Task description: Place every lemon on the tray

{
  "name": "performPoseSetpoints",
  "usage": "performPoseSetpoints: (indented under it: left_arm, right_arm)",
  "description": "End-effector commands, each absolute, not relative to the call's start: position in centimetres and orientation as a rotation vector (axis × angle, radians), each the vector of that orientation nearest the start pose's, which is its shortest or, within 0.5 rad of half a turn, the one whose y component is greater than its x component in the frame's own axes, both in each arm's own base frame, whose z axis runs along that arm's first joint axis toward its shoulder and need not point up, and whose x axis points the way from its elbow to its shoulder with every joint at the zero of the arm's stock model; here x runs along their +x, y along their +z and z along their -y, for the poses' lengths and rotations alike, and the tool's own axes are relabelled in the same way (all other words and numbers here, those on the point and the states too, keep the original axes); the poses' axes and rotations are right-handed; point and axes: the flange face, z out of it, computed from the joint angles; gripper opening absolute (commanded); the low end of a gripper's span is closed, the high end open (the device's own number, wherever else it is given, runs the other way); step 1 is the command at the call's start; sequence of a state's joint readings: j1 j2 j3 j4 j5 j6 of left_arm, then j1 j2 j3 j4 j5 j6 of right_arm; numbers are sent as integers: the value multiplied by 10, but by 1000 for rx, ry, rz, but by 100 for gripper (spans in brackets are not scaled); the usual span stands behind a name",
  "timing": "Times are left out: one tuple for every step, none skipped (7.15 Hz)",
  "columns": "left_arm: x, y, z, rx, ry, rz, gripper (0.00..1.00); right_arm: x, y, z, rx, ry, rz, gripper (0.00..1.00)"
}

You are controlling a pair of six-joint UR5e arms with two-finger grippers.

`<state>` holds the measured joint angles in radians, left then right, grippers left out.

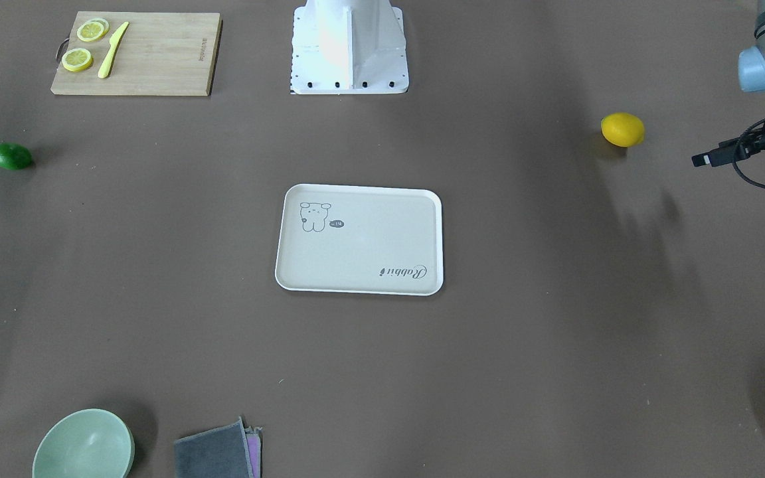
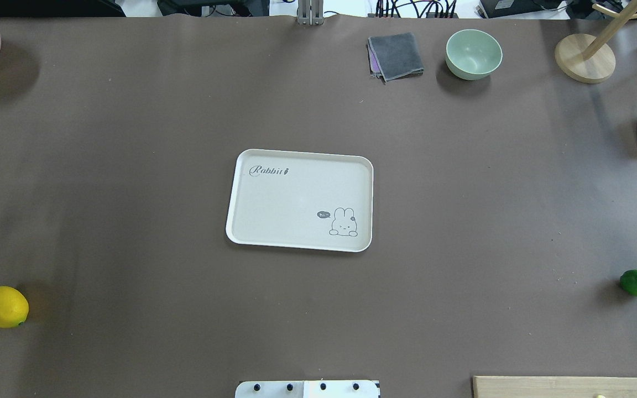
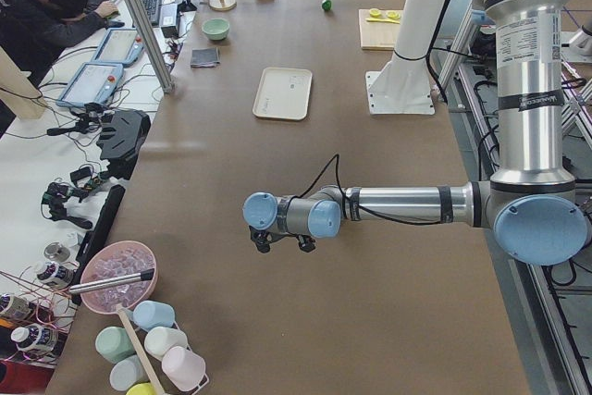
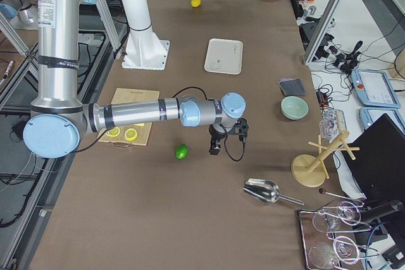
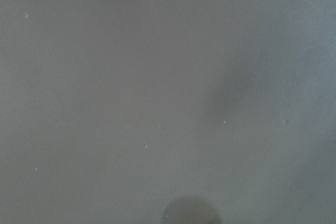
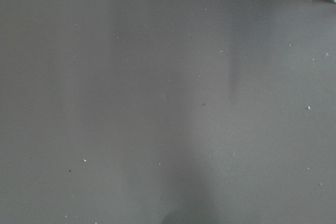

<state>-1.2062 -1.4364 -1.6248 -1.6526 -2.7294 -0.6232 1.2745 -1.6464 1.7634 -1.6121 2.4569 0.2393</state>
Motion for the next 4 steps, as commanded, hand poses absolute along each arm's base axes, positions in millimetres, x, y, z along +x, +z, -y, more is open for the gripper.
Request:
performPoseSetpoints:
  left_arm:
    - [176, 589, 406, -532, -170, -926, 96]
    - [193, 563, 398, -493, -114, -915, 97]
    - [211, 548, 388, -450, -34, -921, 96]
    - [225, 542, 363, -354, 70, -900, 97]
  right_arm:
    - [-81, 596, 457, -168, -86, 873, 100]
    - [-81, 597, 457, -169, -87, 873, 100]
    - [-81, 597, 457, -169, -86, 873, 100]
    - [-82, 596, 457, -169, -88, 873, 100]
